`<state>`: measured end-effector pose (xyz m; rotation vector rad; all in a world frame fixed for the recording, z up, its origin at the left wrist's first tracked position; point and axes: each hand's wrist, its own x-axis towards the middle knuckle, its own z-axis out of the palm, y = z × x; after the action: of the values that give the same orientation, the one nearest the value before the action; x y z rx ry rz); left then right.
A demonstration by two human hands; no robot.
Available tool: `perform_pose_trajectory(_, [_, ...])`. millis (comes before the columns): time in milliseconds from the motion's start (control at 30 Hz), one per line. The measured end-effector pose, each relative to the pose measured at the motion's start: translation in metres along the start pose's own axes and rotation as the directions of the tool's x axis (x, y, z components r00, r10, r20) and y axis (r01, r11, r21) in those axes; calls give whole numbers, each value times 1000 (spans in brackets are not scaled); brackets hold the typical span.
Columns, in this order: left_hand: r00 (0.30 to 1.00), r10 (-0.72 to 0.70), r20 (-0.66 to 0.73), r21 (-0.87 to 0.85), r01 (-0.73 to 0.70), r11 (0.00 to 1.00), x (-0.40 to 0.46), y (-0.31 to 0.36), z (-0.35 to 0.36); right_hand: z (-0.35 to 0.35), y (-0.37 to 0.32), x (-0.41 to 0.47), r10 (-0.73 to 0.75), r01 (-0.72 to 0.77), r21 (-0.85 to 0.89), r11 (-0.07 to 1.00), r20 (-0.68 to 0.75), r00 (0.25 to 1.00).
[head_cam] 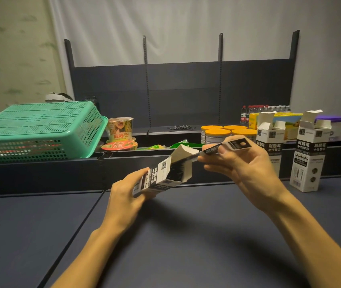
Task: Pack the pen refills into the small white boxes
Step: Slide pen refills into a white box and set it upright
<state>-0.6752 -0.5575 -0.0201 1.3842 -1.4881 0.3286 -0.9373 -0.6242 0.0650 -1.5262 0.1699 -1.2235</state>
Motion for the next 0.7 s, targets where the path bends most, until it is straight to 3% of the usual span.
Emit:
perform_pose_trajectory(133, [999,32,23,-10,-31,999,-1,4,1,3,23,0,-238,208,-384,900,-31,971])
perform_pose_trajectory(233, [998,37,41,-4,-37,999,-2,2,2,0,37,0,-431,407,-627,664,124,894])
perform_pose_trajectory(300, [998,37,47,9,-37,999,-2,0,2,-2,42,1,-489,491,-683,541,219,844])
perform_pose_trajectory(433, [999,25,35,9,-25,1000,-1,0,2,2,40,0,-495,486,-651,583,190,848])
perform_pose_trajectory(567, [999,8,41,-3,-8,1000,0,0,2,1,38,-1,-526,526,-646,554,218,822])
perform_pose_trajectory(700, [999,1,38,4,-1,1000,-1,-2,3,5,36,-3,-447,440,-595,672,148,882])
